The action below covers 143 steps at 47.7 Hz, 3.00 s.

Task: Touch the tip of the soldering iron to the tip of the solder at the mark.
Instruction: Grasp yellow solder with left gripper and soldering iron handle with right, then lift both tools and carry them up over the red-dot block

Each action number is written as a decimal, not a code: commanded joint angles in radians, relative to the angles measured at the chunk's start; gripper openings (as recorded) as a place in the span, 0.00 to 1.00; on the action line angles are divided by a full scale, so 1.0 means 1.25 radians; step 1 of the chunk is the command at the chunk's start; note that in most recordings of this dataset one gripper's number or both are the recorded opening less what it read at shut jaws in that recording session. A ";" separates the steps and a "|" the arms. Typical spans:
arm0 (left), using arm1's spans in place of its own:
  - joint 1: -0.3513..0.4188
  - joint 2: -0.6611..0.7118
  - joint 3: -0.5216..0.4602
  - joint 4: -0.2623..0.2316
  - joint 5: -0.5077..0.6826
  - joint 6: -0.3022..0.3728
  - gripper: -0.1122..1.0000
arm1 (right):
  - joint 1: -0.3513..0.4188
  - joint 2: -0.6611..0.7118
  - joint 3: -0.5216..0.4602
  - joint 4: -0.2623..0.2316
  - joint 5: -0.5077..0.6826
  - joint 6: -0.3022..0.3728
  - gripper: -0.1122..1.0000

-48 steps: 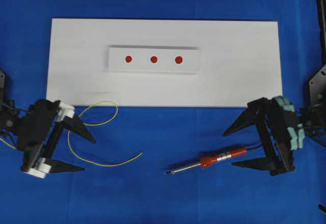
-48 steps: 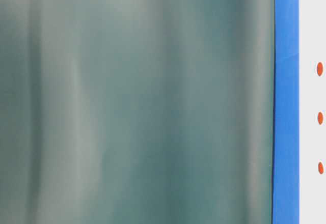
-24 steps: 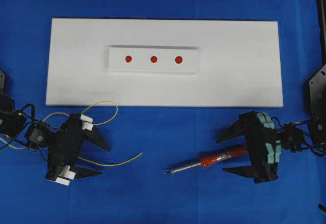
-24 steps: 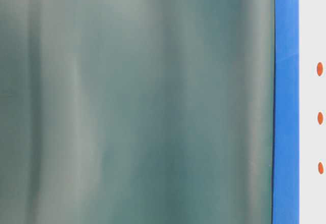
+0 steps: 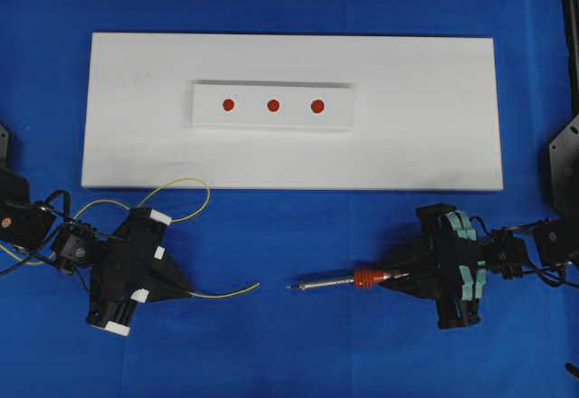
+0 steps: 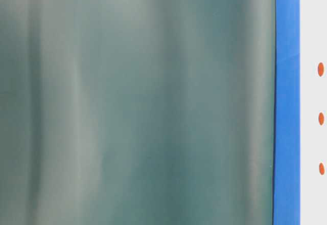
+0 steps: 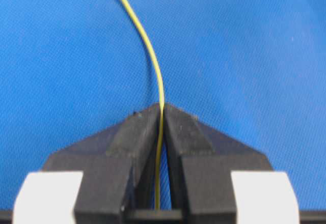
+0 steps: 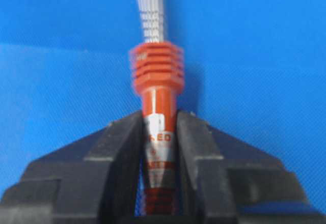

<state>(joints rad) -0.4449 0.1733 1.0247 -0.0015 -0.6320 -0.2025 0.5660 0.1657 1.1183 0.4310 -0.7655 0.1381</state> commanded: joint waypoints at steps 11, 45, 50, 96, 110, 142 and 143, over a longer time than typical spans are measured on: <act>-0.002 -0.042 -0.011 0.000 0.027 -0.010 0.12 | 0.004 -0.016 -0.010 -0.001 0.004 0.002 0.16; 0.043 -0.439 -0.123 0.000 0.638 -0.088 0.12 | -0.222 -0.472 -0.097 -0.012 0.614 -0.178 0.16; 0.079 -0.474 -0.142 0.000 0.706 -0.087 0.12 | -0.287 -0.508 -0.129 -0.029 0.715 -0.211 0.16; 0.433 -0.531 -0.188 0.004 0.963 -0.012 0.12 | -0.670 -0.480 -0.239 -0.247 0.945 -0.216 0.16; 0.448 -0.443 -0.204 0.004 0.935 -0.010 0.12 | -0.670 -0.455 -0.254 -0.250 0.945 -0.217 0.16; 0.447 -0.287 -0.215 0.004 0.843 -0.010 0.12 | -0.677 -0.428 -0.252 -0.253 0.939 -0.217 0.16; 0.445 -0.288 -0.215 0.004 0.843 -0.010 0.12 | -0.679 -0.430 -0.252 -0.253 0.938 -0.217 0.16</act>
<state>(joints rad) 0.1120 -0.1764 0.7777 0.0015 0.4280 -0.2163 -0.2761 -0.3651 0.8283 0.1181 0.4188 -0.1319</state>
